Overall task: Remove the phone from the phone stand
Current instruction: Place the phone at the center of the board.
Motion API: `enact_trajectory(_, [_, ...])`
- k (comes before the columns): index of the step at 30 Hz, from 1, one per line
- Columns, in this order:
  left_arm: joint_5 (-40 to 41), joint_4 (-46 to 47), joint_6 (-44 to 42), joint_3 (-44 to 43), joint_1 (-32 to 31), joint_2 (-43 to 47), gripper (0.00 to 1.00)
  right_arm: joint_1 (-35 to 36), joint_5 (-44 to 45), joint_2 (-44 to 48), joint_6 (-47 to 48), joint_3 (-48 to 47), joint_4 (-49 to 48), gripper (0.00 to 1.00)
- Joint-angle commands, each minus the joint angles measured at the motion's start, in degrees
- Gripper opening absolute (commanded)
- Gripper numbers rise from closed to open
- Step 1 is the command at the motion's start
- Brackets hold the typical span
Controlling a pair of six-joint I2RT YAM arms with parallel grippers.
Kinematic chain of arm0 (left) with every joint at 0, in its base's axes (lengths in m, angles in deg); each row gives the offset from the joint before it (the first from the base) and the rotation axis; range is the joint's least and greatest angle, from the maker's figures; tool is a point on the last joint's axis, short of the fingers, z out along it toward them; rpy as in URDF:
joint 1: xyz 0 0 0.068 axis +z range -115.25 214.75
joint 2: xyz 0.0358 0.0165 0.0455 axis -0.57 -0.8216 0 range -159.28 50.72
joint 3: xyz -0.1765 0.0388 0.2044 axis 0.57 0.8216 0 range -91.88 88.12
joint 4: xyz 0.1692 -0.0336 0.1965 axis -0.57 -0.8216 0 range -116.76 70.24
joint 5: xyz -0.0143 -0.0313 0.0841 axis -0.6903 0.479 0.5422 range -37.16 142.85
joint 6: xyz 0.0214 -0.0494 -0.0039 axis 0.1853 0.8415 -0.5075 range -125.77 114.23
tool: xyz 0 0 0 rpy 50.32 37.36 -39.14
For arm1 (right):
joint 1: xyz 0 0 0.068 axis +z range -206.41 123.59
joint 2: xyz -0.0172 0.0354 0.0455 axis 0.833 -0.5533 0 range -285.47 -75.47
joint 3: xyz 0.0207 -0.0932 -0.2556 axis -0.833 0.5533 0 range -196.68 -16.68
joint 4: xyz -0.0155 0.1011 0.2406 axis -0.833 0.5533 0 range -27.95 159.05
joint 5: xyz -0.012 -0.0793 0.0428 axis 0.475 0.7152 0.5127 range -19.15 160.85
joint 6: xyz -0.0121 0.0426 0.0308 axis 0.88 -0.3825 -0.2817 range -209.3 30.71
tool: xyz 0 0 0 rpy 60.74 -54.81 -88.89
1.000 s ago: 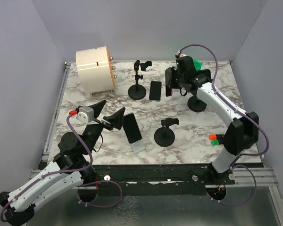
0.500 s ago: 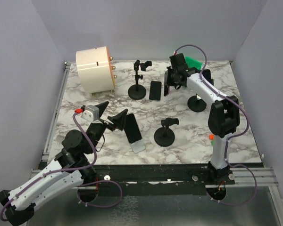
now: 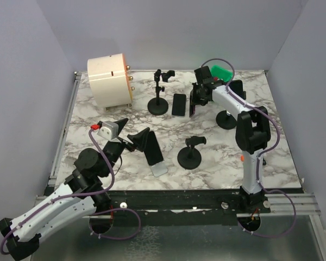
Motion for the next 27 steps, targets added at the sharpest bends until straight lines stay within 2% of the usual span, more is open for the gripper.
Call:
enact_trajectory(1, [-1.0,-0.9,0.4,-1.3,-0.2,-0.5,0.99,-0.8,-2.4,-2.5,-2.0,-2.7,-0.9,0.01])
enact_trajectory(9, [-1.1,-1.1,0.3,-1.4,-0.2,-0.8,0.99,-1.8,-3.6,-4.2,-3.7,-3.6,-0.9,0.01])
enact_trajectory(17, [-1.4,-1.2,0.3,-1.5,-0.2,-1.0,0.99,-3.8,-11.4,-6.8,-6.6,-4.4,-1.8,0.01])
enact_trajectory(24, [-1.8,-1.1,0.1,-1.5,-0.1,-1.4,0.99,-3.9,-14.0,-9.4,-6.6,-7.7,-0.4,0.01])
enact_trajectory(27, [-1.9,-1.2,0.1,-1.5,-0.1,-1.6,0.99,-3.9,-14.3,-10.6,-6.0,-9.6,1.0,0.08])
